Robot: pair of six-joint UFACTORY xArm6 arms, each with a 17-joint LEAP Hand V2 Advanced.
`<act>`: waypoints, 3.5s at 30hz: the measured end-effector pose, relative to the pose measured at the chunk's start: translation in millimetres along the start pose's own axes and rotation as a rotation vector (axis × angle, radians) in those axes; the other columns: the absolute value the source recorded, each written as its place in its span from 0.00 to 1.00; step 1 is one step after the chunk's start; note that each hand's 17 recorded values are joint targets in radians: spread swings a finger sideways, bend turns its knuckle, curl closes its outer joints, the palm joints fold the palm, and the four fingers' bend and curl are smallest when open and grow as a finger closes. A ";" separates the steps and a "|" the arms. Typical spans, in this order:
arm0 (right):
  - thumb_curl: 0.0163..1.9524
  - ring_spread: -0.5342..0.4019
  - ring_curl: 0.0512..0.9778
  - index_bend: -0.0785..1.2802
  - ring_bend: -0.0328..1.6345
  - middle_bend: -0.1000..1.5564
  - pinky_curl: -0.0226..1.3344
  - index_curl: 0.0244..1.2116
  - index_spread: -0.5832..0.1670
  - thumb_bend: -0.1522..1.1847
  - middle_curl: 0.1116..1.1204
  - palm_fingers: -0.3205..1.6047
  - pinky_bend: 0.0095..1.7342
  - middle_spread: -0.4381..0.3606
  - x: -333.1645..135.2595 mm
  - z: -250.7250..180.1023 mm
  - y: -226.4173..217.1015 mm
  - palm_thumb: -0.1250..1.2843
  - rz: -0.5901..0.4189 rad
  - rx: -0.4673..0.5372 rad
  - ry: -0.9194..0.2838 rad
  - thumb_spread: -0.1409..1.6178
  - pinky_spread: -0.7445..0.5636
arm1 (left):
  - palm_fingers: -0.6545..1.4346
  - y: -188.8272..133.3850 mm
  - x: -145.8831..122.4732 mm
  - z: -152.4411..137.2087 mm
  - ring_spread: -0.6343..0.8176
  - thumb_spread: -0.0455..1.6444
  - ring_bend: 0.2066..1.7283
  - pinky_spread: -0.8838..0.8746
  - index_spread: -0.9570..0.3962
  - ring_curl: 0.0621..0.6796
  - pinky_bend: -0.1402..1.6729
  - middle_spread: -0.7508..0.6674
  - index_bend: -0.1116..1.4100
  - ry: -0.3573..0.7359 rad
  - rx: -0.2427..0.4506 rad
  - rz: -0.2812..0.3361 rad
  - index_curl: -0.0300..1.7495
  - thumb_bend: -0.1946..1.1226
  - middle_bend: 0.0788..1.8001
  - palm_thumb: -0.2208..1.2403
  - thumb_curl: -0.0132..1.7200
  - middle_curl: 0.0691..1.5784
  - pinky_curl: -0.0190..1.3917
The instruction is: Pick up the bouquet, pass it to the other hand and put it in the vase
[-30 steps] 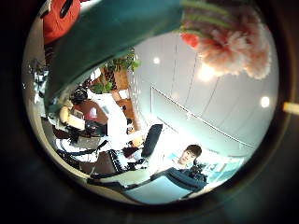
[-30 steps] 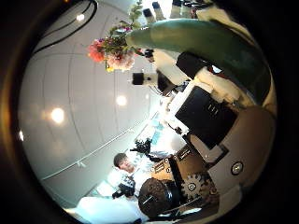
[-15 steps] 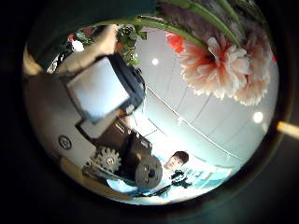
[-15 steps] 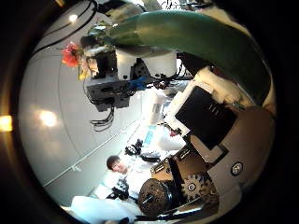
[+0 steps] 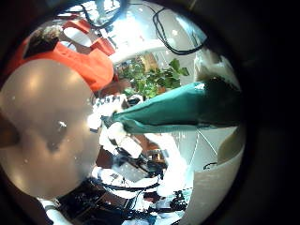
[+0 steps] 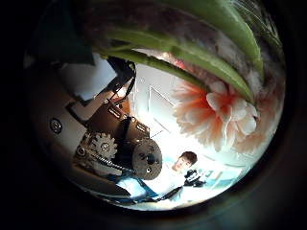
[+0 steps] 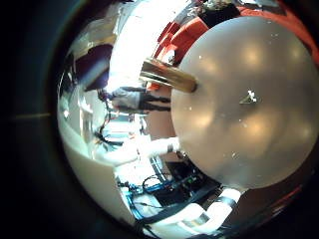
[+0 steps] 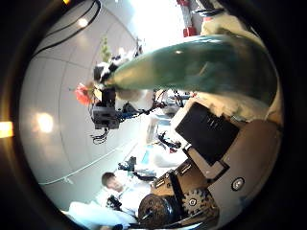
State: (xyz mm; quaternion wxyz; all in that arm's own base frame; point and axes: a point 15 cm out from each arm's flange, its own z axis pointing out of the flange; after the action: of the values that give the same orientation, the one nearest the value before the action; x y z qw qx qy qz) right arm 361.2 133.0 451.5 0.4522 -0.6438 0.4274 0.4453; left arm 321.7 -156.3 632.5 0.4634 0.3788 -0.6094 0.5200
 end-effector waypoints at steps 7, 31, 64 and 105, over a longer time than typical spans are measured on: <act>0.51 0.34 0.67 0.67 0.79 0.74 0.65 0.76 0.38 0.09 0.68 0.64 0.62 0.35 -7.6 5.1 7.4 0.71 0.020 0.063 -0.081 0.65 0.30 | 0.82 -12.1 50.7 -36.3 0.17 0.63 0.84 0.20 0.22 0.79 0.79 0.20 0.58 -0.171 0.093 0.164 0.53 0.26 0.65 0.84 0.44 0.56 0.53; 0.30 0.82 0.26 0.16 0.34 0.20 0.38 0.30 0.26 0.08 0.26 0.14 0.35 0.67 11.0 -9.5 8.6 0.56 0.033 0.084 0.071 0.64 0.93 | 0.83 -0.4 42.3 -121.5 0.16 0.64 0.85 0.19 0.14 0.77 0.77 0.19 0.46 -0.418 0.194 0.114 0.72 0.21 0.65 0.84 0.53 0.57 0.55; 0.25 0.86 0.22 0.17 0.30 0.18 0.27 0.20 0.31 0.10 0.22 0.19 0.33 0.73 29.9 -2.9 5.0 0.57 0.038 0.099 0.197 0.65 0.95 | 0.84 -8.2 -94.2 -177.5 0.16 0.65 0.84 0.18 0.12 0.76 0.75 0.18 0.39 -0.448 0.270 -0.059 0.81 0.17 0.63 0.86 0.60 0.58 0.57; 0.27 0.85 0.20 0.19 0.27 0.17 0.23 0.26 0.36 0.10 0.18 0.24 0.30 0.65 35.3 4.5 10.5 0.62 0.032 0.058 0.205 0.64 0.95 | 0.23 39.2 -188.2 -251.2 0.92 0.50 0.27 0.87 0.85 0.17 0.21 0.98 0.13 -0.571 0.363 -0.331 0.30 0.12 0.05 0.16 0.23 0.18 0.25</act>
State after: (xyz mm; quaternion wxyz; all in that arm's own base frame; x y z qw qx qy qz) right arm 358.8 129.7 414.6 0.4172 -0.6660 0.4942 0.3716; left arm 380.9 94.1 448.4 0.2779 0.6780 -0.5424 0.4110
